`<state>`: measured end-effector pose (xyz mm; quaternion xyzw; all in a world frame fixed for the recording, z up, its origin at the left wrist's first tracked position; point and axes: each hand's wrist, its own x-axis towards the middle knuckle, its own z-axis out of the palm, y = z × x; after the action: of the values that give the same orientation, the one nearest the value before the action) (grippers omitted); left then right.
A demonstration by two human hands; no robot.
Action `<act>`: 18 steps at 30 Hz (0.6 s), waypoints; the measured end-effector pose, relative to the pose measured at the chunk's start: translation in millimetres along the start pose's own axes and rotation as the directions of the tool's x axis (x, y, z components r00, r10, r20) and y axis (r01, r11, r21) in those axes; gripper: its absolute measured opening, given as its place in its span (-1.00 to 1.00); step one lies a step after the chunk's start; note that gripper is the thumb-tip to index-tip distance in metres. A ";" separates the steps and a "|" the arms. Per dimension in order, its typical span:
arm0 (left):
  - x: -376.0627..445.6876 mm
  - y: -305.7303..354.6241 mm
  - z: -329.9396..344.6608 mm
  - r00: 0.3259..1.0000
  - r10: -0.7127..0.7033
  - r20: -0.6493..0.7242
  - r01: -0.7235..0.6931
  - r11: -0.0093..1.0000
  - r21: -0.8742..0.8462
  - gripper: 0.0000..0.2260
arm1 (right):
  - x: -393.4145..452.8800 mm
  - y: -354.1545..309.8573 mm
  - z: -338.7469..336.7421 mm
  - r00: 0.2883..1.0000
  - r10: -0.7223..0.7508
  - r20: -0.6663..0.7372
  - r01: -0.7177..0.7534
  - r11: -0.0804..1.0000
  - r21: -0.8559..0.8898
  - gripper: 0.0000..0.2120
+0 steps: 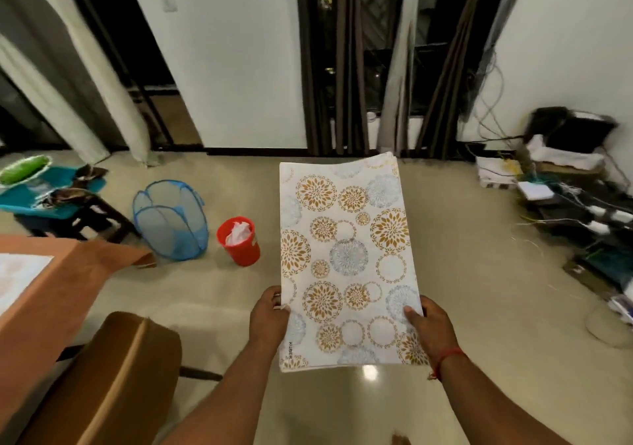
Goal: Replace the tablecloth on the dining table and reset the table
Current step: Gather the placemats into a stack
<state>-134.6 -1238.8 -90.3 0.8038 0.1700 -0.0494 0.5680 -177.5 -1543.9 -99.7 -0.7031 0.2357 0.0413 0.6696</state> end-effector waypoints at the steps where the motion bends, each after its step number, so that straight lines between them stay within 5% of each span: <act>1: 15.4 8.4 -4.0 0.999 -0.010 -0.043 0.009 1.000 -0.013 -0.63 | 25.0 -12.9 8.8 0.999 0.003 0.050 -0.002 1.000 -0.014 -0.81; 10: 151.3 41.9 -46.1 0.937 -0.160 -0.311 0.108 0.978 -0.179 -0.66 | 205.5 -120.4 132.6 0.946 -0.059 0.320 0.121 0.977 -0.177 -0.80; 18: 297.6 21.9 -129.3 0.890 -0.264 -0.371 0.189 0.956 -0.225 -0.70 | 314.2 -174.6 297.4 0.907 -0.021 0.421 0.141 0.956 -0.257 -0.80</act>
<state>136.8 -1060.5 -106.6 0.7160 0.3783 0.0644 0.5832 244.8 -1346.2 -85.9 -0.7755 0.0507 0.1939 0.5986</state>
